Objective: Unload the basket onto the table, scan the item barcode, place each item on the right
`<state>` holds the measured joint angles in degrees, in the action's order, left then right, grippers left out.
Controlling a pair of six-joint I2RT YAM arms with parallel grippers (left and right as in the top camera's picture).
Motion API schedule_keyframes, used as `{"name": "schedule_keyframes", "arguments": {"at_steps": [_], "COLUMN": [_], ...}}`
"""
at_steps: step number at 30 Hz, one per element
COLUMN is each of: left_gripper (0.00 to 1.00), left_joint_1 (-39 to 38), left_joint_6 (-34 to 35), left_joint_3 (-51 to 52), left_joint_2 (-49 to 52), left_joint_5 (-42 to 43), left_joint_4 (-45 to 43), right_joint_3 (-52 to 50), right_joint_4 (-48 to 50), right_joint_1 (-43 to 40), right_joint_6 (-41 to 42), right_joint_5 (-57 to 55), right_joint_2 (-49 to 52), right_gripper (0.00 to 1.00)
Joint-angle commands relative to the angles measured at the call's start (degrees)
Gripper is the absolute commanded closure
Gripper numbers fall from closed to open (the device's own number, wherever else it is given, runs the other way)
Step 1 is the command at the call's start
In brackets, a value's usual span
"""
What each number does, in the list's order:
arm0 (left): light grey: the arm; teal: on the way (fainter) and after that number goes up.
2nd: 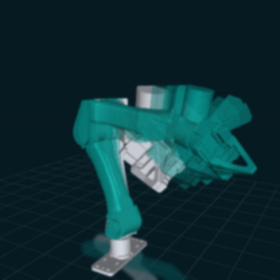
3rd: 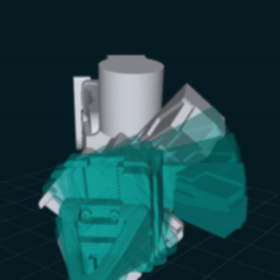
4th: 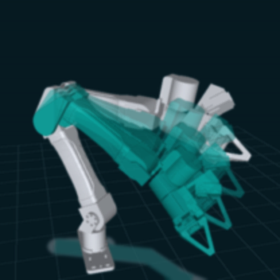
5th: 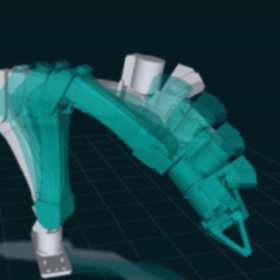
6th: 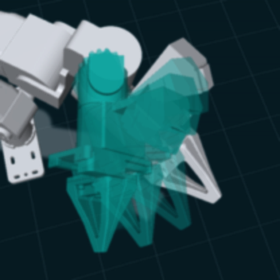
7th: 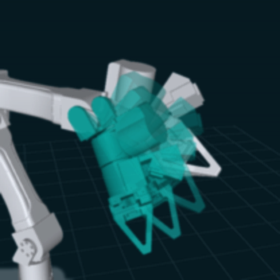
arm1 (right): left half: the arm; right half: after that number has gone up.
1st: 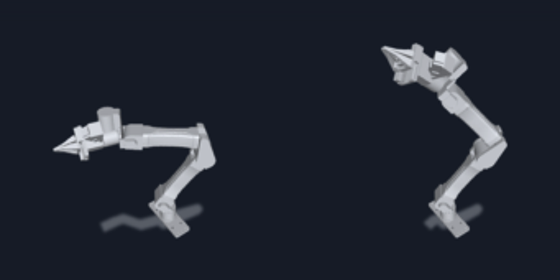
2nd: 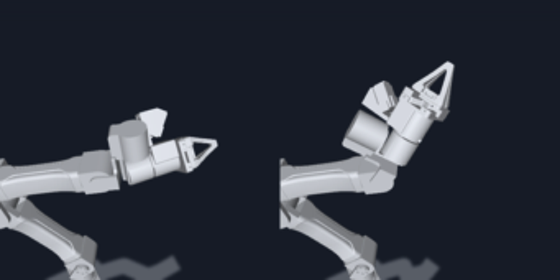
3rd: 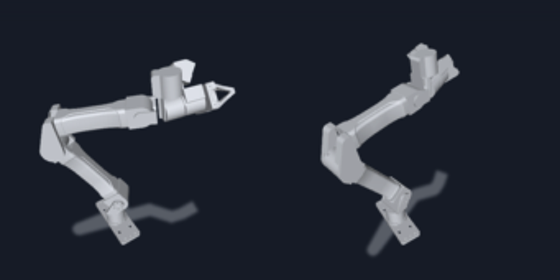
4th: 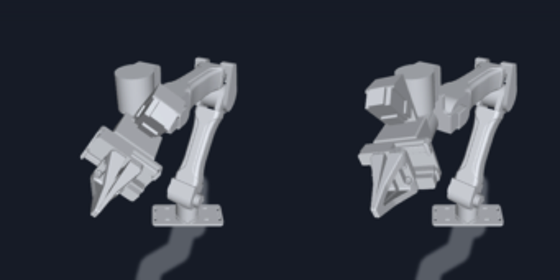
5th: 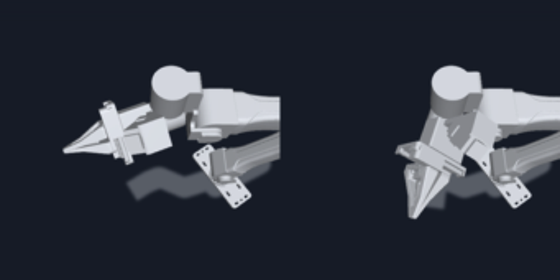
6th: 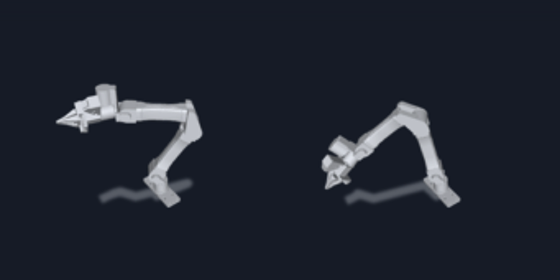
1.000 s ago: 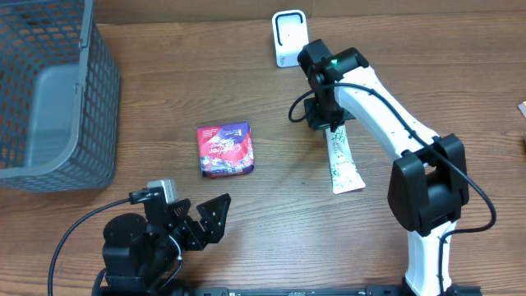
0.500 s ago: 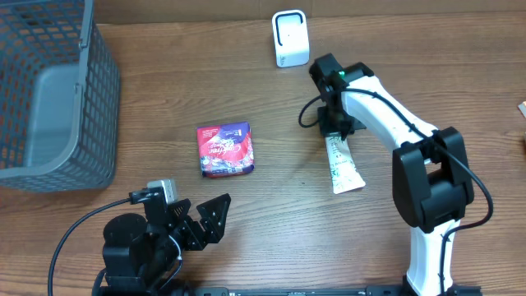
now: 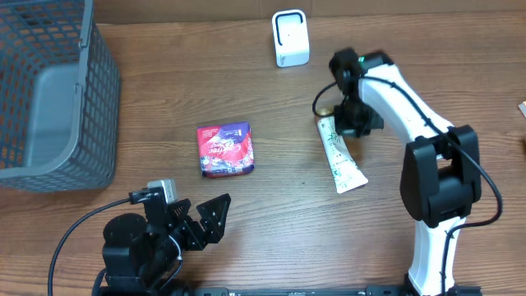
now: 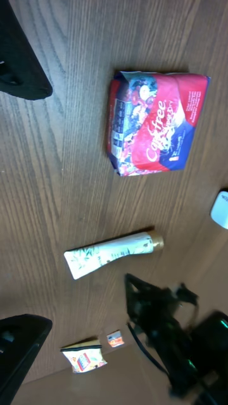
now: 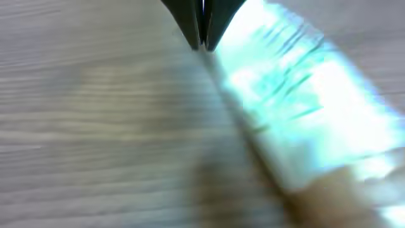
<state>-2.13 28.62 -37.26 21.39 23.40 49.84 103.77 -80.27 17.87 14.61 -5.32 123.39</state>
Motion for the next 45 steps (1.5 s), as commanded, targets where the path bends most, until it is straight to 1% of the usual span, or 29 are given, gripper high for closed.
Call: {"name": "schedule_keyframes", "arguments": {"at_steps": [1,2,4,7,12,14,16,19,23,29,30,31,35,37,38,45], "left_gripper": [0.00,0.00,0.00,0.00,0.00,0.00,0.00,0.00,0.00,0.00,0.00,0.00,0.00,0.00,0.00,0.00], "left_joint_1": [0.2,0.2,0.2,0.2,0.2,0.2,0.2,0.2,0.2,0.2,0.2,0.2,0.2,0.2,0.2,0.2], "left_joint_6": [0.6,0.6,0.6,0.6,0.6,0.6,0.6,0.6,0.6,0.6,0.6,0.6,0.6,0.6,0.6,0.6], "left_joint_3": [-0.3,-0.3,-0.3,-0.3,-0.3,-0.3,-0.3,-0.3,-0.3,-0.3,-0.3,-0.3,-0.3,-0.3,-0.3,-0.3], "left_joint_2": [-0.2,-0.2,-0.2,-0.2,-0.2,-0.2,-0.2,-0.2,-0.2,-0.2,-0.2,-0.2,-0.2,-0.2,-0.2,-0.2], "left_joint_5": [0.4,0.4,0.4,0.4,0.4,0.4,0.4,0.4,0.4,0.4,0.4,0.4,0.4,0.4,0.4,0.4], "left_joint_4": [-0.1,-0.1,-0.1,-0.1,-0.1,-0.1,-0.1,-0.1,-0.1,-0.1,-0.1,-0.1,-0.1,-0.1,-0.1,-0.1], "right_joint_3": [6.4,6.4,5.8,3.0,-3.9,-6.5,-10.3,-14.4,-18.5,-21.7,-22.5,-23.9,-25.6,-25.7,-25.6,-23.8], "right_joint_4": [-2.8,-2.8,-3.0,-1.9,4.2,6.0,7.6,9.2,11.6,16.7,18.8,22.3,28.2,30.3,30.7,30.9], "right_joint_1": [0.0,0.0,-0.3,-1.4,-5.7,-8.3,-11.9,-13.9,-14.0,-13.8,-13.8,-14.1,-14.8,-15.1,-15.3,-15.4], "right_joint_6": [-6.8,-13.0,-16.7,-17.9,-18.4,-22.8,-30.1,-33.9,-34.6,-33.6,-31.7,-28.1,-21.6,-15.7,-14.3,-15.1], "right_joint_5": [16.4,23.7,27.6,30.2,34.7,41.6,53.1,59.0,62.3,61.5,59.8,56.8,49.3,40.4,37.1,34.3], "right_joint_2": [-1.4,-1.4,-1.1,-1.0,-1.0,-1.0,-0.9,-0.9,-0.9,-0.9,-0.9,-0.8,0.7,1.0,1.0,1.0], "right_gripper": [0.96,0.96,0.96,0.96,0.96,0.96,0.96,0.96,0.96,0.96,0.96,0.96,0.96,0.96,0.96,0.96]}}
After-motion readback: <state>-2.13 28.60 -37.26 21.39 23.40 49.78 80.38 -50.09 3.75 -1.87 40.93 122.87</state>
